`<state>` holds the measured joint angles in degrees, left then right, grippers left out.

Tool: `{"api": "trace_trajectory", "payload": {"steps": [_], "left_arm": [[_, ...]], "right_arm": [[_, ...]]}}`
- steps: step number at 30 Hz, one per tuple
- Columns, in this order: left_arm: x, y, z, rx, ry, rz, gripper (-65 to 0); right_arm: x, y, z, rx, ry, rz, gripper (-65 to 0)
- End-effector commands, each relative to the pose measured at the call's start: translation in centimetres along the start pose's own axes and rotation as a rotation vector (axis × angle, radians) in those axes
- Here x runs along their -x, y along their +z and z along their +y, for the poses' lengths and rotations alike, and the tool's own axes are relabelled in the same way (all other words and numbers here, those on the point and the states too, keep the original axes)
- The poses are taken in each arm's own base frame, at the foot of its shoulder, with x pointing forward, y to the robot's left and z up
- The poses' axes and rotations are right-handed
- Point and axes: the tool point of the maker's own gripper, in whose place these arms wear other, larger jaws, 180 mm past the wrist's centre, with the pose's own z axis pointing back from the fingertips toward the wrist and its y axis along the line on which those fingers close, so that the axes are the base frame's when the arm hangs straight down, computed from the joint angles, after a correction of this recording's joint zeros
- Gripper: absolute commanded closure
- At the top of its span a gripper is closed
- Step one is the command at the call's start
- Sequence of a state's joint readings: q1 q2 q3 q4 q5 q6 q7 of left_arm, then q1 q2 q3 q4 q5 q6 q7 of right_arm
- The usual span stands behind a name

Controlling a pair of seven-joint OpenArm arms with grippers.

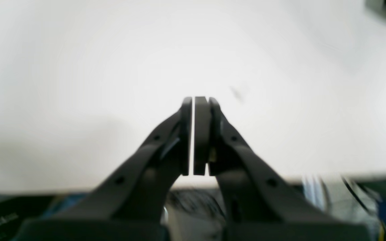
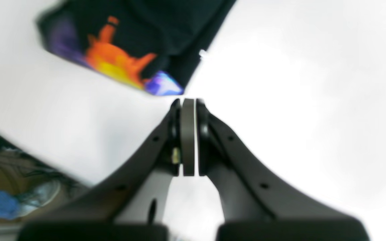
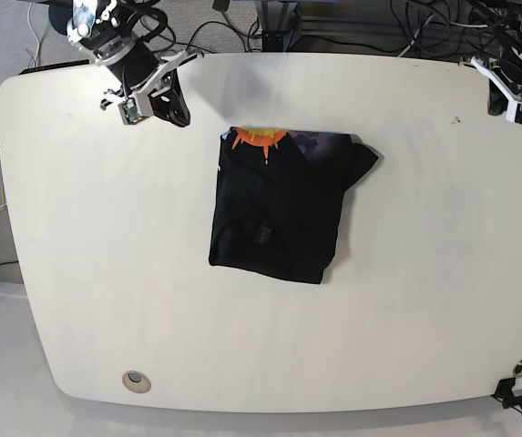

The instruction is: Fold the T-shirt properly

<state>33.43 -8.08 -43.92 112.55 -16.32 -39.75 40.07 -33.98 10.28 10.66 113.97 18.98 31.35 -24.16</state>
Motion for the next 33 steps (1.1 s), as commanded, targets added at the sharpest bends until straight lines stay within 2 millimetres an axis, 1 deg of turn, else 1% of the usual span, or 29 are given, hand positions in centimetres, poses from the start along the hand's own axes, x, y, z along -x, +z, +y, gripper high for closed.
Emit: {"api": "trace_trajectory", "payload": {"steps": [1,3,6,9,11,14,16,17,19,20,23,25,27,29,31,33], "left_arm": [[1.1,0.9,-0.7,0.018,0.006,0.015,0.0],[3.1,1.6,-1.7,0.035,0.023,0.066,0.0],[6.4,2.6,-3.2,0.038,0.005,0.154,0.0],[8.8,3.7,-5.3,0.055,-0.002,0.195,0.0],[10.6,4.4,-7.7,0.102,0.004,0.241,0.0],[13.2,5.6,-11.9,0.206,-0.012,0.326,0.0],[15.0,6.2,-14.8,0.281,0.0,0.367,0.0],[16.0,6.2,-16.0,0.312,-0.004,0.393,0.0],[19.3,6.5,-18.2,0.372,0.011,0.473,0.0],[20.8,6.7,-19.3,0.403,0.03,0.504,0.0],[23.2,4.9,-21.5,0.454,0.088,0.518,0.0],[25.5,4.1,-22.0,0.483,0.108,0.566,0.0],[26.6,2.6,-23.2,0.528,0.128,0.589,0.0],[27.9,1.1,-23.3,0.538,0.142,0.626,0.0],[28.1,-1.2,-23.5,0.511,0.183,0.621,0.0],[28.6,-2.9,-23.6,0.489,0.218,0.64,0.0]], "right_arm": [[0.4,2.3,0.3,0.044,-0.066,-0.075,0.0],[1.7,3.9,-0.3,0.105,-0.11,-0.068,0.0],[4.5,6.2,-0.2,0.16,-0.148,-0.001,0.0],[7.7,8.1,0.7,0.177,-0.11,0.121,0.0],[9.4,9.0,1.6,0.191,-0.123,0.175,0.0],[11.7,10.4,3.3,0.209,-0.161,0.248,0.0],[14.1,11.2,4.2,0.217,-0.173,0.323,0.0],[15.5,11.6,4.5,0.219,-0.18,0.362,0.0],[18.8,12.5,5.0,0.22,-0.214,0.444,0.0],[20.2,12.5,5.0,0.221,-0.233,0.47,0.0],[24.4,11.9,4.7,0.224,-0.289,0.546,0.0],[27.2,11.2,4.6,0.227,-0.338,0.594,0.0],[29.5,10.7,4.3,0.225,-0.371,0.639,0.0],[31.2,9.4,4.1,0.223,-0.411,0.665,0.0],[32.8,8.0,4.3,0.211,-0.447,0.699,0.0],[33.9,6.7,3.8,0.207,-0.469,0.725,0.0]]}}
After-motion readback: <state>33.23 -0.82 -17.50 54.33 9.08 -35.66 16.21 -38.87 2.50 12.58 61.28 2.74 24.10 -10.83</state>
